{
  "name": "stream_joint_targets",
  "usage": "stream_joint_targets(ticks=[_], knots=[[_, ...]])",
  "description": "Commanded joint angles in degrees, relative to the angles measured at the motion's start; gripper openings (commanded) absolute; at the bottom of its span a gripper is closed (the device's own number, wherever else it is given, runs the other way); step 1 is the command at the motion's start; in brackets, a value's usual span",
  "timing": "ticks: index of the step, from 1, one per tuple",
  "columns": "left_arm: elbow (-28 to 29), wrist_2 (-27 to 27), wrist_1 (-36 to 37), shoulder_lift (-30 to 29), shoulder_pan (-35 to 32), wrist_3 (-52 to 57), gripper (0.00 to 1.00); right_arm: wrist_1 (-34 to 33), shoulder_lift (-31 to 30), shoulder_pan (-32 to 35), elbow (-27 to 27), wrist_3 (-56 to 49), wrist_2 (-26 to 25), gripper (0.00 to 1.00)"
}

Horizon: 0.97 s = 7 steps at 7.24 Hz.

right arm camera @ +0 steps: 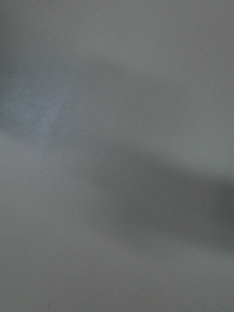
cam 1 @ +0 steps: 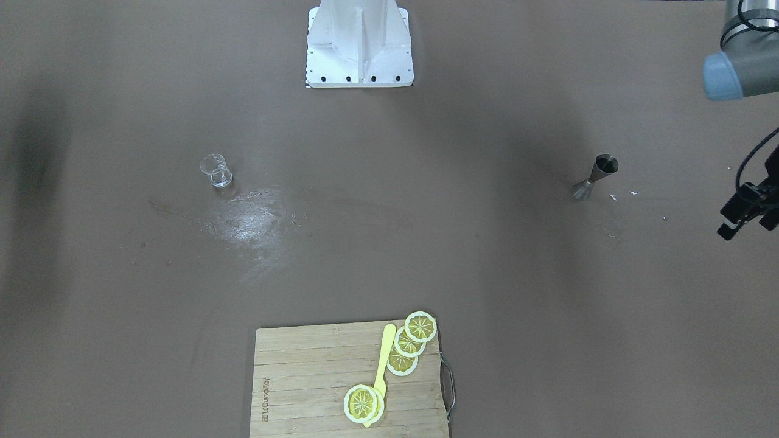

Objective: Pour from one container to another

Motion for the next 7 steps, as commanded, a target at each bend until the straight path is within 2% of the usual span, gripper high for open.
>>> stream_joint_targets(ticks=[1,2,3,5,6,7], knots=[[2.9,-5.68,8.91,1.28,-4.76,2.94,0.98,-12.33,-0.97,1.64,2.92,0.61,2.98,1.0],[2.9,-6.38,11.72,3.21,-6.95,14.28,0.98,-11.74,-3.24,2.95,3.1,0.52,6.31,1.0],[3.07,-8.99,17.06,4.01,-8.19,24.49,0.98,-11.56,-4.65,4.01,3.88,0.61,6.43,1.0],[3.34,-12.61,19.48,5.41,-8.64,40.86,0.98,-10.07,-4.75,3.93,2.23,0.35,5.21,1.0],[3.25,-12.54,20.01,5.6,-8.99,47.73,0.98,-9.19,-4.4,3.93,2.83,0.35,-0.54,1.0],[1.77,-12.88,22.02,5.6,-9.08,51.71,0.98,-9.1,-3.88,3.84,2.75,0.69,-4.25,1.0]])
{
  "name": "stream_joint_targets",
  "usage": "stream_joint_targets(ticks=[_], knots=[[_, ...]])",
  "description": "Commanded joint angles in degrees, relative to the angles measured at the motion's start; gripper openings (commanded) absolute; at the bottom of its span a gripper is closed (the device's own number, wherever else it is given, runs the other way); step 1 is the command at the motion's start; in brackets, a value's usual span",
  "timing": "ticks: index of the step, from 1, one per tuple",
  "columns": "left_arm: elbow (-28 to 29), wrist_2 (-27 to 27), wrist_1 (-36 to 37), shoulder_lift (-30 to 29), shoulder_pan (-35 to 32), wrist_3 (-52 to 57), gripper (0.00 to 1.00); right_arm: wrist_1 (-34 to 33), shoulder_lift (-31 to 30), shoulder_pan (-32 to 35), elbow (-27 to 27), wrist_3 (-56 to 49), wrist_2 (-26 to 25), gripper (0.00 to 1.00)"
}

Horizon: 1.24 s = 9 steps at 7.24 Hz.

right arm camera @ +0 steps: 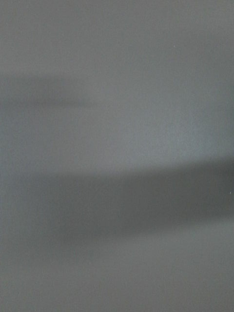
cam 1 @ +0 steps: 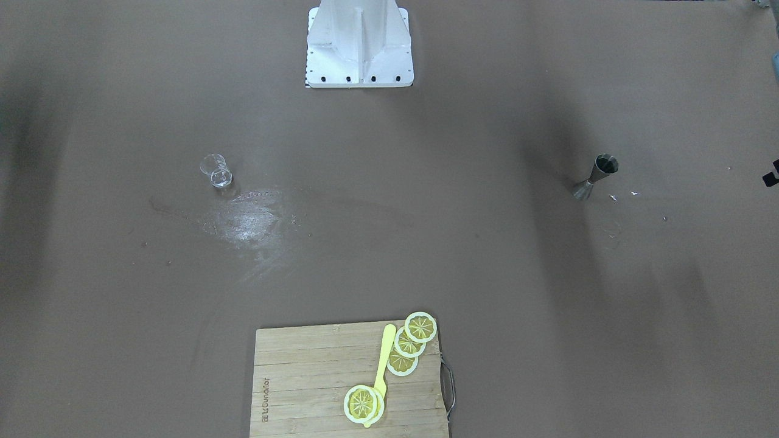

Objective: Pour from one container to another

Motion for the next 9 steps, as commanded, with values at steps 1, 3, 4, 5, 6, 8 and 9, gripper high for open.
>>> stream_joint_targets(ticks=[1,3,4,5,6,8,9], knots=[[-5.29,-0.6,4.9,0.25,-0.44,7.36,0.98,0.37,0.42,-0.21,-0.38,0.34,-4.62,1.0],[-7.34,-0.6,9.67,0.08,-0.71,7.36,0.98,0.46,0.59,-0.13,0.05,0.34,-4.18,1.0],[-7.44,-0.34,9.85,0.17,-0.71,7.36,0.98,0.54,0.94,-0.13,0.23,0.17,-4.35,1.0],[-7.27,-0.16,9.86,-0.01,-0.53,7.36,0.98,0.55,0.86,-0.21,-0.03,0.08,-4.44,1.0],[-7.35,0.19,9.86,0.25,-0.53,7.19,0.98,0.55,0.77,-0.22,-0.3,0.08,-4.44,1.0],[-7.27,0.28,9.86,0.69,-0.88,7.01,0.98,0.55,0.42,-0.22,-0.48,0.16,-4.27,1.0],[-7.53,0.19,9.86,1.3,-0.88,7.01,0.98,0.55,0.33,-0.22,-0.48,0.16,-4.36,1.0]])
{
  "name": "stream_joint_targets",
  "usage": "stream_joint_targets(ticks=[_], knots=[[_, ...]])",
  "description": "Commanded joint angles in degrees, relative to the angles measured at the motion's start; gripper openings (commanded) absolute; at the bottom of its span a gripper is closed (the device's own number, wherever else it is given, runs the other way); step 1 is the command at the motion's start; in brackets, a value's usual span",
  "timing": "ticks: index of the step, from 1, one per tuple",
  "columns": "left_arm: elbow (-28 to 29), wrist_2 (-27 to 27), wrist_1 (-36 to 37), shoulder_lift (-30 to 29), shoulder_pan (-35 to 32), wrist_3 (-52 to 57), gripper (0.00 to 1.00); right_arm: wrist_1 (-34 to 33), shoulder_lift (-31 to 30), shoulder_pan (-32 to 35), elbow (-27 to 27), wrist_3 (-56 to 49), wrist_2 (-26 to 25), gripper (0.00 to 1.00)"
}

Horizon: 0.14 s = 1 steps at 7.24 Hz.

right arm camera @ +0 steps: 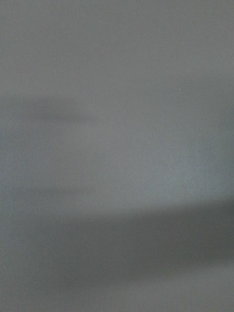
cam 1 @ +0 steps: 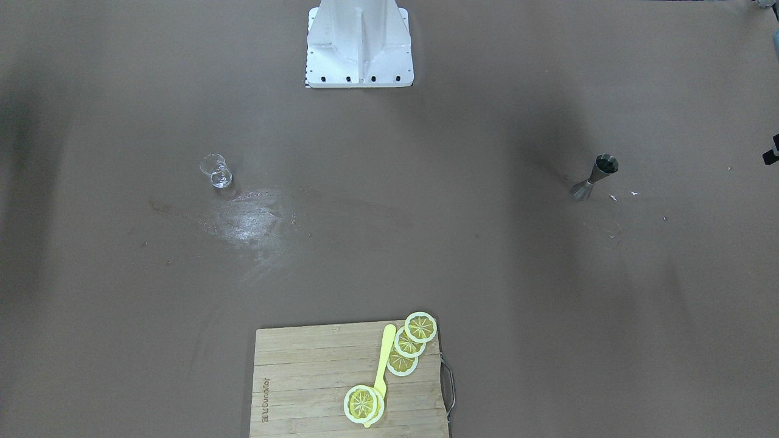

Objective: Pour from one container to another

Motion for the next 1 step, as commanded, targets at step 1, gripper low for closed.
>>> stream_joint_targets(ticks=[1], knots=[[-0.09,-0.04,-0.08,0.73,-0.12,-0.03,0.98,0.0,-0.28,0.0,-0.31,0.01,-0.03,1.0]])
